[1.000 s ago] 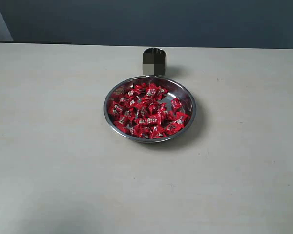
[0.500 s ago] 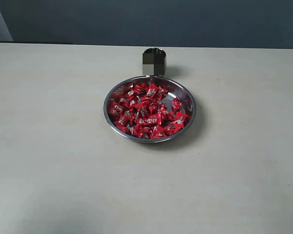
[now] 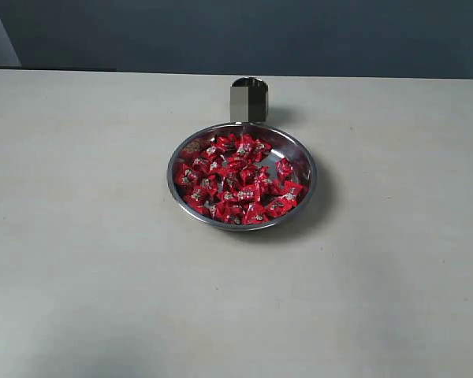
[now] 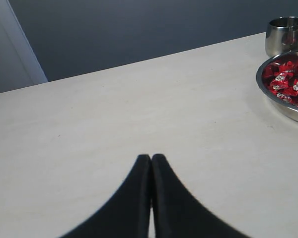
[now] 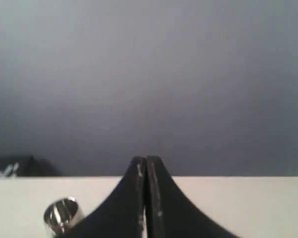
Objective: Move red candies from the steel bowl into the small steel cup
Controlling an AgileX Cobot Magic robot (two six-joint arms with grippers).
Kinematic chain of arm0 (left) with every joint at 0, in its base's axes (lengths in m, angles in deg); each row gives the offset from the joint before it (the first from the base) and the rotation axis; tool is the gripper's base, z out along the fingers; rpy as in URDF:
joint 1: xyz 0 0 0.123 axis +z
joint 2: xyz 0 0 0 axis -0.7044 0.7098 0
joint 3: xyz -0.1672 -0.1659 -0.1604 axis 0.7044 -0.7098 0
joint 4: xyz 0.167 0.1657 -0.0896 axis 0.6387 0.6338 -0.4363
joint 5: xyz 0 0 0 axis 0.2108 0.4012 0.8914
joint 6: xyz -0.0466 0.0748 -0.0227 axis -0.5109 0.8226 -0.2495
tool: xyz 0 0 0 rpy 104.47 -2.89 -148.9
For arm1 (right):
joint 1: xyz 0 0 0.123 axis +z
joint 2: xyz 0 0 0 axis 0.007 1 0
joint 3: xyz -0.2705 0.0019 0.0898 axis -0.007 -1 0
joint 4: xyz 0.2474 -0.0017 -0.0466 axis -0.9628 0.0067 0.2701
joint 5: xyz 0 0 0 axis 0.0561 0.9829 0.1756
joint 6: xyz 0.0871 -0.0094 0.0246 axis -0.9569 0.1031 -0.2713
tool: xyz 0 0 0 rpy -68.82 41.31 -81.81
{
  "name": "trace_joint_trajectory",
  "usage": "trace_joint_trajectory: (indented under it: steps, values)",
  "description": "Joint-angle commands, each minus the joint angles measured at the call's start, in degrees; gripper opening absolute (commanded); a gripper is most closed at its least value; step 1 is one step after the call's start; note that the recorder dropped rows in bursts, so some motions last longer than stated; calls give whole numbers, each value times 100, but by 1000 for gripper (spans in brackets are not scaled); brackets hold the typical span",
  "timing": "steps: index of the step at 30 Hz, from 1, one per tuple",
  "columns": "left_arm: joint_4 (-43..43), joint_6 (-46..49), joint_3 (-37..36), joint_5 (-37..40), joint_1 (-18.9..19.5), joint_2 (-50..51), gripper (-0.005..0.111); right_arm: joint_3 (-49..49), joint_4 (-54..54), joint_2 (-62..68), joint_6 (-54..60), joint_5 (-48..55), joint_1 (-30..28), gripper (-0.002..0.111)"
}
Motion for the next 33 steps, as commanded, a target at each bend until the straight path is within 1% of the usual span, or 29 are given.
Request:
trace_joint_trajectory:
  steps: [1, 4, 5, 6, 7, 8, 9, 10, 11, 12, 13, 14, 15, 16, 22, 27, 33]
  values:
    - [17, -31, 6, -39, -2, -25, 0, 1582, 173, 1946, 747, 1063, 812, -1]
    - [17, -31, 6, -39, -2, -25, 0, 2536, 173, 3080, 1077, 1912, 1211, -1]
    - [17, -31, 6, -39, -2, -25, 0, 3192, 65, 3725, 1451, 2677, 1427, -1]
    - [17, -31, 6, -39, -2, -25, 0, 3463, -30, 3964, 1696, 3059, 1489, -1]
    - [17, -31, 6, -39, -2, -25, 0, 4168, -486, 4542, 2346, 4192, 1574, -1]
    - [17, -31, 6, -39, -2, -25, 0, 4517, -773, 4762, 2635, 4693, 1584, -1]
    - [17, -31, 6, -39, -2, -25, 0, 5146, -1657, 5291, 3401, 5974, 1572, 0]
    - [17, -31, 6, -39, -2, -25, 0, 5350, -2042, 5493, 3711, 6353, 1572, 1]
    - [17, -31, 6, -39, -2, -25, 0, 5724, -2591, 5904, 4052, 6353, 1572, 11]
    - [17, -31, 6, -39, -2, -25, 0, 5797, -2737, 6052, 4065, 6353, 1583, 16]
    - [17, -31, 6, -39, -2, -25, 0, 5882, -3061, 6273, 4065, 6353, 1608, 31]
    - [17, -31, 6, -39, -2, -25, 0, 5896, -3214, 6405, 4093, 6353, 1634, 41]
    - [17, -31, 6, -39, -2, -25, 0, 5896, -3259, 6496, 4093, 6353, 1657, 46]
    - [17, -31, 6, -39, -2, -25, 0, 5896, -3259, 6589, 4093, 6353, 1710, 48]
    - [17, -31, 6, -39, -2, -25, 0, 5896, -3259, 6766, 4093, 6353, 2147, 47]
    - [17, -31, 6, -39, -2, -25, 0, 5896, -3190, 6766, 4093, 6116, 2375, 47]
    - [17, -31, 6, -39, -2, -25, 0, 5896, -3077, 6900, 4093, 6041, 2445, 47]
